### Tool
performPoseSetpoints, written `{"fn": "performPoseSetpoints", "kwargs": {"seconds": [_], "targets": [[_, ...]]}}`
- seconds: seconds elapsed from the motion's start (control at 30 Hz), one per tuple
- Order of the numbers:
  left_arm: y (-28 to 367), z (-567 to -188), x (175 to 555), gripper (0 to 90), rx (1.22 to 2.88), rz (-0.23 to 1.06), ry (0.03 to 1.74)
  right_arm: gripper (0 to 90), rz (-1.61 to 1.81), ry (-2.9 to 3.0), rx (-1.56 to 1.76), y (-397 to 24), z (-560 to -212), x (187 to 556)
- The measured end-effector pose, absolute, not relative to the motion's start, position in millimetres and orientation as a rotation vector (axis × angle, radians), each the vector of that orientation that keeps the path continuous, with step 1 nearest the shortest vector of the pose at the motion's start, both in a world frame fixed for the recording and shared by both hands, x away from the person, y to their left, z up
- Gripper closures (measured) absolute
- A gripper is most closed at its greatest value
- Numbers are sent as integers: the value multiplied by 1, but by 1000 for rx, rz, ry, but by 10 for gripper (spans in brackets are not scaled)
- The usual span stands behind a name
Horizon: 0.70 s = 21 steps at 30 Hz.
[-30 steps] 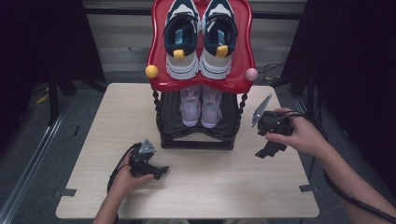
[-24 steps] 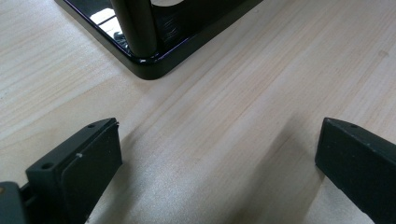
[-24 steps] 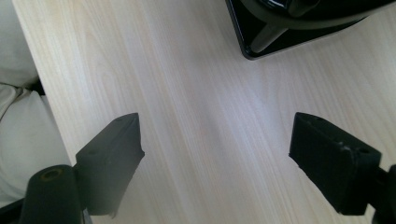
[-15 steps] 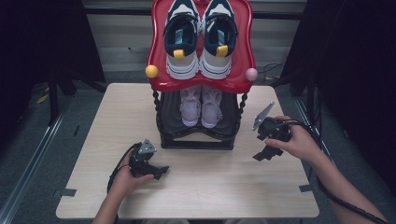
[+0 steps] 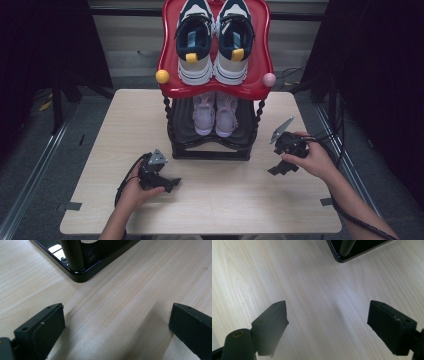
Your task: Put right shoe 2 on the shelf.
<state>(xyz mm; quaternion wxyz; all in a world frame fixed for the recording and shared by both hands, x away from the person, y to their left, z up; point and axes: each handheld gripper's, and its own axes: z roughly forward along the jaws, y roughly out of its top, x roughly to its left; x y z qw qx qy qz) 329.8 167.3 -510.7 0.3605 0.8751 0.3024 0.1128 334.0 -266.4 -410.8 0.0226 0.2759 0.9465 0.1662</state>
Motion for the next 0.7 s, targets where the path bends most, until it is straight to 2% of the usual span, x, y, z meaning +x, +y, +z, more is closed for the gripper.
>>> {"fn": "performPoseSetpoints", "kwargs": {"seconds": [0.7], "targets": [[167,-511,330,0,2255,291,779,149,577,2831,1002,-269,-453,331]]}}
